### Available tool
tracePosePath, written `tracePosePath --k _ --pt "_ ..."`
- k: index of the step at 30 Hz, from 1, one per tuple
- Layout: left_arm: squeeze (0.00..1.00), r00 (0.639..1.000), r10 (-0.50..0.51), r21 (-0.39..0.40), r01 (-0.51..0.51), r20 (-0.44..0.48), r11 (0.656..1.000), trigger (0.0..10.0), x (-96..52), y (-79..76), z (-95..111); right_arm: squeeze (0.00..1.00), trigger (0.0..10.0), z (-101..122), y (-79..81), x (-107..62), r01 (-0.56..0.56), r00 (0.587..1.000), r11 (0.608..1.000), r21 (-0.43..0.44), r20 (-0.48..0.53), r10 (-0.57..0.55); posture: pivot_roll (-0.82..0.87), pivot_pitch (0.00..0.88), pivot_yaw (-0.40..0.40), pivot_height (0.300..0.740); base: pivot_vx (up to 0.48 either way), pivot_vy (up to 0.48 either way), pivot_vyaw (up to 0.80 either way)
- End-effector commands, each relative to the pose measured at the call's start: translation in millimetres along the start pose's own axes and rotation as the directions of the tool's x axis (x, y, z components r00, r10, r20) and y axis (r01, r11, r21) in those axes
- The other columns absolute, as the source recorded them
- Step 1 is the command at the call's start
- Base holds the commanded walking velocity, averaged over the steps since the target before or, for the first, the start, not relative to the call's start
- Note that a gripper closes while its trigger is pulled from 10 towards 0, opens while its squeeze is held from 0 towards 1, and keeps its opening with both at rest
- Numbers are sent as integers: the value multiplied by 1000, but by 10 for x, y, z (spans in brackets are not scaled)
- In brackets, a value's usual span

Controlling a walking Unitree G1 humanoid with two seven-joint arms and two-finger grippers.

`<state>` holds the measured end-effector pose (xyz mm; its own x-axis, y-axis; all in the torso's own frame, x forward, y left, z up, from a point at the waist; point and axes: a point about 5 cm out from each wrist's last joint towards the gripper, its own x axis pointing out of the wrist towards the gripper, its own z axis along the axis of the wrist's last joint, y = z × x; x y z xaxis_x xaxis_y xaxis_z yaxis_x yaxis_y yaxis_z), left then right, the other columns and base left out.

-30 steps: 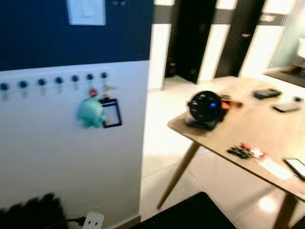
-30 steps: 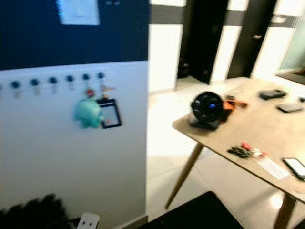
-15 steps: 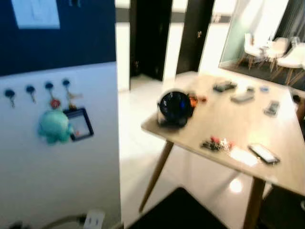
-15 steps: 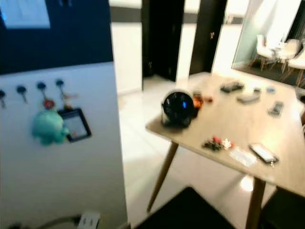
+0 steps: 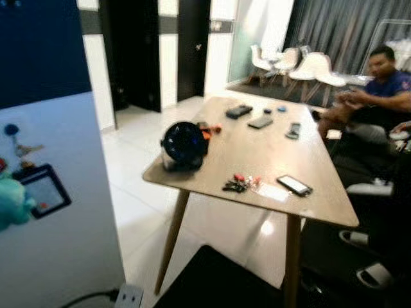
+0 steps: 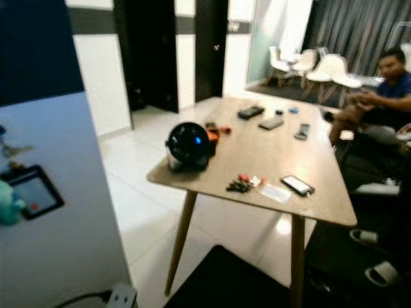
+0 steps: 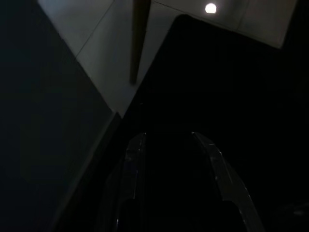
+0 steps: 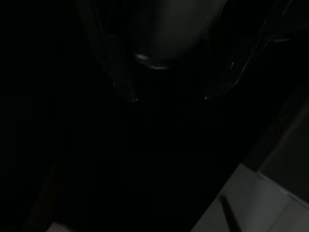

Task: Hang keys on a hook

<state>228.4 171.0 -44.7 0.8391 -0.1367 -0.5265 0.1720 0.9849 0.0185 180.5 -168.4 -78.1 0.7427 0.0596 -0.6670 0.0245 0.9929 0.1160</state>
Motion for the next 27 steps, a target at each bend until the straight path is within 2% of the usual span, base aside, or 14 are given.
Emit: tracePosePath --k 1,14,27 --pt "0 1000 -2 0 2 -3 1000 10000 4 2 2 0 10000 -23 -71 -20 20 1000 1000 -4 -11 -20 42 41 34 740 0 0 -800" --pt "0 1000 -2 -8 2 3 1000 10000 3 1 5 0 10000 -20 -73 -21 23 1000 1000 3 -6 -23 38 44 35 740 0 0 -779" --pt "0 999 22 -47 -21 26 999 10000 11 -4 37 0 10000 -8 -82 -17 17 1000 1000 -12 -6 -17 39 46 28 740 0 0 0"
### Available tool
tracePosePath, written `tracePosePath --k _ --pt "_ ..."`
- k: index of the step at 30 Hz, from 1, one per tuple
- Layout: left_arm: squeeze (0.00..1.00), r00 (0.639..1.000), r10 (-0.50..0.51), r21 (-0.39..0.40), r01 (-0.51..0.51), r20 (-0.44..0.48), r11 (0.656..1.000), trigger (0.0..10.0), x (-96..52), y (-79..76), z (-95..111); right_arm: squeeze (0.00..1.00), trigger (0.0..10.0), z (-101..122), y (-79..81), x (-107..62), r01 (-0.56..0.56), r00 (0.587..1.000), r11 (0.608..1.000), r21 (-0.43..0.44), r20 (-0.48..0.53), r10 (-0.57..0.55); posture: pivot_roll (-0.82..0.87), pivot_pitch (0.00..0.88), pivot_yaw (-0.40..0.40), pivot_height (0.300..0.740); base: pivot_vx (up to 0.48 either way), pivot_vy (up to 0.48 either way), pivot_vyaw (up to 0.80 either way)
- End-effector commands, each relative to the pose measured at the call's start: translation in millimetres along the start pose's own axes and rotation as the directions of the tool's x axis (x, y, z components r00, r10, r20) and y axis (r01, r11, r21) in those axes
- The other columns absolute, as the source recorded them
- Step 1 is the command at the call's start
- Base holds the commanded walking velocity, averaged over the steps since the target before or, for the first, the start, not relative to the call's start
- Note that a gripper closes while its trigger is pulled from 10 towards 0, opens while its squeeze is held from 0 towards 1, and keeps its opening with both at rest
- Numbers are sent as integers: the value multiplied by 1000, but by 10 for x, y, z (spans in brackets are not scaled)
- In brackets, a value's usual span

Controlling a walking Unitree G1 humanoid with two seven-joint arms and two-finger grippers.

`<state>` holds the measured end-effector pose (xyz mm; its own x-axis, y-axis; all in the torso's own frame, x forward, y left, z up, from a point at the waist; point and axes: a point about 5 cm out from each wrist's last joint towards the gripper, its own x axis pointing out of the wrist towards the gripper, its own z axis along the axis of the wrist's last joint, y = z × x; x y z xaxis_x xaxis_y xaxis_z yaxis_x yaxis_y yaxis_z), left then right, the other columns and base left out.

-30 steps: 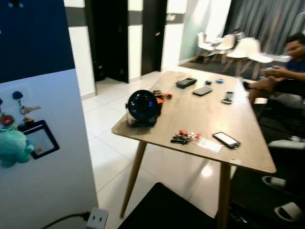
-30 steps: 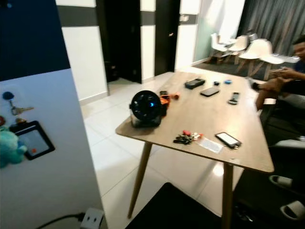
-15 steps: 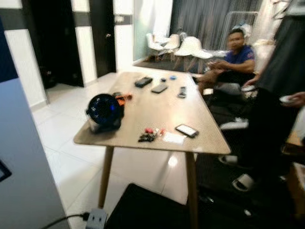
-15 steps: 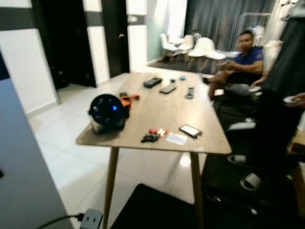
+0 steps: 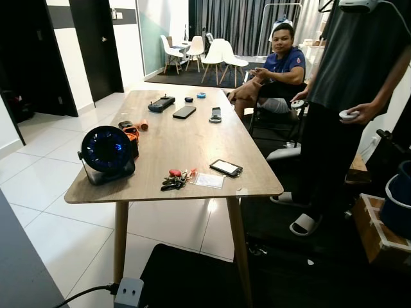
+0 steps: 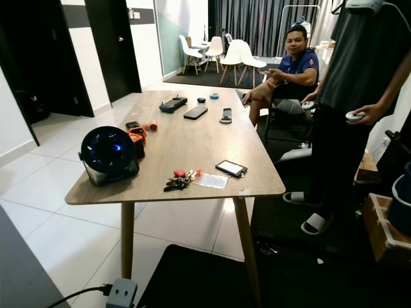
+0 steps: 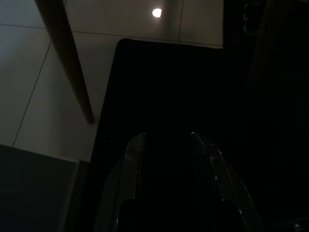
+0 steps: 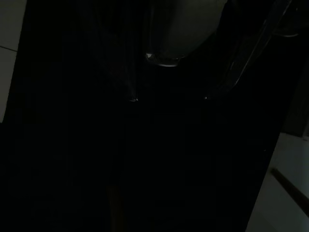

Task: Hang keys on a hook

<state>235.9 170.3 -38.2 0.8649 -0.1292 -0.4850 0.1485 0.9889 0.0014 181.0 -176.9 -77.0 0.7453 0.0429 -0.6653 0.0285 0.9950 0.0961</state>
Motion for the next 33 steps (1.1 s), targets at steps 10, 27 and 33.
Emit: tracePosePath --k 10,27,33 --pt "0 1000 13 -34 -13 -19 999 10000 -15 7 -45 0 10000 -27 -9 -12 -5 1000 1000 -13 -10 5 32 38 24 740 153 0 0" --pt "0 1000 12 -50 -13 -26 999 10000 -19 -5 -63 0 10000 -21 -24 -13 -13 1000 999 -33 -11 12 29 22 15 740 372 0 0" --pt "0 1000 14 -55 -15 -16 998 10000 -26 0 -63 0 10000 -20 -26 -13 -14 1000 999 -39 -13 14 29 23 14 740 287 0 0"
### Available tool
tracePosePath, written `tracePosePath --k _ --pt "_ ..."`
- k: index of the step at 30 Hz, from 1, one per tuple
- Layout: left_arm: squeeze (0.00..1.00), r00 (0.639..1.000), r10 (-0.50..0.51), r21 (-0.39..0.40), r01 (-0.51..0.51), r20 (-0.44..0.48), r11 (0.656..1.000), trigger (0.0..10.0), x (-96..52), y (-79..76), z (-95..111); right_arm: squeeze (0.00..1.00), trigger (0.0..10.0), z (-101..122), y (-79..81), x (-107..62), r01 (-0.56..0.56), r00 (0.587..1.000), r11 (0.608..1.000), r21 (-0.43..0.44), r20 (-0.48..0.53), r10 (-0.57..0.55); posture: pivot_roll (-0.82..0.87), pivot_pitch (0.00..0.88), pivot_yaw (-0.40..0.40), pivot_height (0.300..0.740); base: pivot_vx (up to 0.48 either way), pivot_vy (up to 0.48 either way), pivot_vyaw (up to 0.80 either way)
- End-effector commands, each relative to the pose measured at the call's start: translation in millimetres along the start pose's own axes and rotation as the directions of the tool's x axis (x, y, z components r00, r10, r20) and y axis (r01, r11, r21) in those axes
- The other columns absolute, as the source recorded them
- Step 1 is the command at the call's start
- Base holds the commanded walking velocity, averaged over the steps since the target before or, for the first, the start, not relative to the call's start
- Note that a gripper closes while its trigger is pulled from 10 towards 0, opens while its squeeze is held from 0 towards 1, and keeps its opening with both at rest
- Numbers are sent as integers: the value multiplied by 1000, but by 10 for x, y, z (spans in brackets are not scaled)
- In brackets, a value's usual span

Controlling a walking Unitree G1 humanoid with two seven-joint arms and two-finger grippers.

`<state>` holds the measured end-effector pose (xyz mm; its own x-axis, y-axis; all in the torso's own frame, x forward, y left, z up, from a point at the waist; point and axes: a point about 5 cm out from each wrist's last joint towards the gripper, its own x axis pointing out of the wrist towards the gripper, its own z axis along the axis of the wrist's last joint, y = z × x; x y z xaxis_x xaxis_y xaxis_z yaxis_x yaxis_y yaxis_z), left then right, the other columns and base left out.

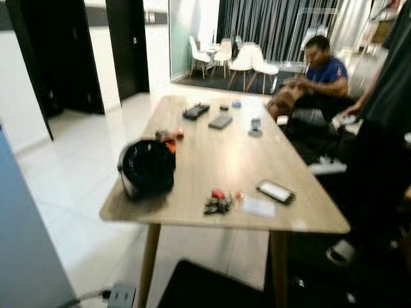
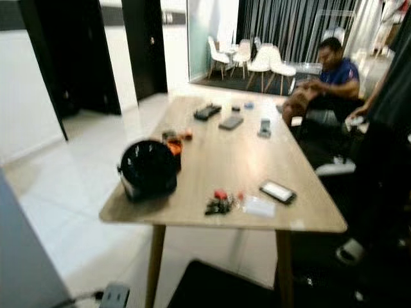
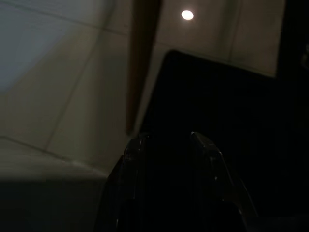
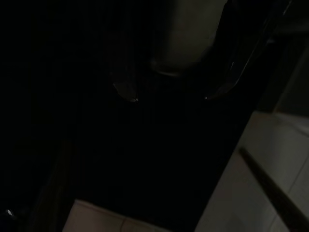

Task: Hang keys on a hook

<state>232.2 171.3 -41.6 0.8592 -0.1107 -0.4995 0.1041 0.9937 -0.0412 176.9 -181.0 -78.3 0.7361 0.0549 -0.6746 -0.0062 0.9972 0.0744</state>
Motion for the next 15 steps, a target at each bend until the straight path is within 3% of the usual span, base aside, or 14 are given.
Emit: tracePosePath --k 1,15 --pt "0 1000 -5 2 5 5 1000 10000 -13 -2 -15 0 10000 13 17 10 -3 1000 1000 -1 1 3 28 23 15 740 0 0 0" --pt "0 998 -50 15 50 46 999 10000 -47 -20 -10 0 10000 -5 35 6 -10 1000 1000 -9 -5 10 30 24 15 740 0 0 0"
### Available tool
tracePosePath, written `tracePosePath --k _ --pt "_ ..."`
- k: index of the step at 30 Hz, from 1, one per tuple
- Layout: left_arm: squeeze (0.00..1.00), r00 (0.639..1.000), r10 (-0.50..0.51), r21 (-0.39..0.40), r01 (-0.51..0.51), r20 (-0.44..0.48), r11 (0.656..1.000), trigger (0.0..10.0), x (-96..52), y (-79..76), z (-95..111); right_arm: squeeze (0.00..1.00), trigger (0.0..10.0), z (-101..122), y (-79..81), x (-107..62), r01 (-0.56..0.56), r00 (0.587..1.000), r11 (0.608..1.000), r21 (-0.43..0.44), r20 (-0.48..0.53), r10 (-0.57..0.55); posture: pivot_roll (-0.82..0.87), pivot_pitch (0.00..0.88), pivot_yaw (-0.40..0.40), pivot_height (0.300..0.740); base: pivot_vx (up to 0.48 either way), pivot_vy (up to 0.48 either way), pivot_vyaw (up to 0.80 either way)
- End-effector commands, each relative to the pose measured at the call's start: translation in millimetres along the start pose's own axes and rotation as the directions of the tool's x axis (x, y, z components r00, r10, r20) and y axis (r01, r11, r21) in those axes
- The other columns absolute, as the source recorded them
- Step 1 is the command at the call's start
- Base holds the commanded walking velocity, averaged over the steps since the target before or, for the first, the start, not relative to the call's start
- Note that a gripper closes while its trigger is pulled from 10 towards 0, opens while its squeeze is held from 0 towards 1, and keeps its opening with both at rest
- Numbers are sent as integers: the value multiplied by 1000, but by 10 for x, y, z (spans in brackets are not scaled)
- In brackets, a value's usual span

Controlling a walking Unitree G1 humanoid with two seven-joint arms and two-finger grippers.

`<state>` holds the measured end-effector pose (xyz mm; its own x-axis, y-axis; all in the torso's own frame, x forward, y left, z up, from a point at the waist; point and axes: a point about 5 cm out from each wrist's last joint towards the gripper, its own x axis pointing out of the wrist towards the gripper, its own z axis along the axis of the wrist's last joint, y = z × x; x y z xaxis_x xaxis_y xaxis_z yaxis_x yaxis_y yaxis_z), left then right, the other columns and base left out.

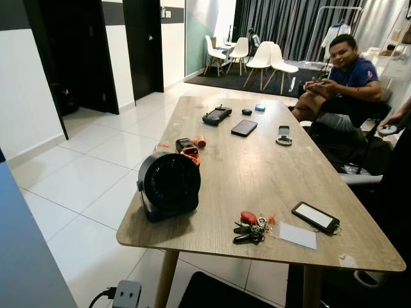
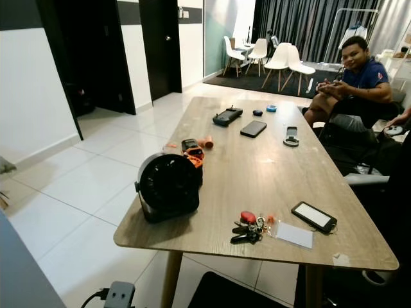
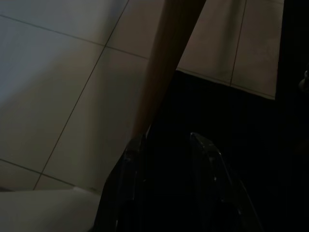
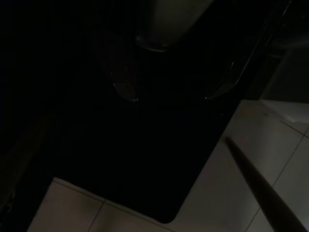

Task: Hang keys on a hook

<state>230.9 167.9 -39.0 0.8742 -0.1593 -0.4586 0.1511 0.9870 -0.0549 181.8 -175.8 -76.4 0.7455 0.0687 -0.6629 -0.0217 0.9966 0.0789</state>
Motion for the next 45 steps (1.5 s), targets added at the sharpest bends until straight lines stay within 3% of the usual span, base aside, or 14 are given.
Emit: tracePosePath --k 1,23,40,45 --pt "0 1000 -5 4 5 3 1000 10000 -30 11 -27 0 10000 -49 -18 -20 5 1000 1000 -2 -20 -5 30 24 15 740 0 0 0" --pt "0 1000 -29 6 29 0 1000 10000 -31 1 -29 0 10000 -56 -12 -21 10 1000 1000 0 -20 -10 32 27 19 740 0 -400 0" --pt "0 998 -49 27 49 -27 998 10000 -21 4 -35 0 10000 -80 -16 -30 22 999 1000 10 -27 -22 37 37 30 740 0 0 0" --pt "0 996 -83 57 84 -24 995 10000 -16 -37 -26 0 10000 -74 -120 -57 69 998 998 16 -8 -68 37 39 33 740 0 0 0"
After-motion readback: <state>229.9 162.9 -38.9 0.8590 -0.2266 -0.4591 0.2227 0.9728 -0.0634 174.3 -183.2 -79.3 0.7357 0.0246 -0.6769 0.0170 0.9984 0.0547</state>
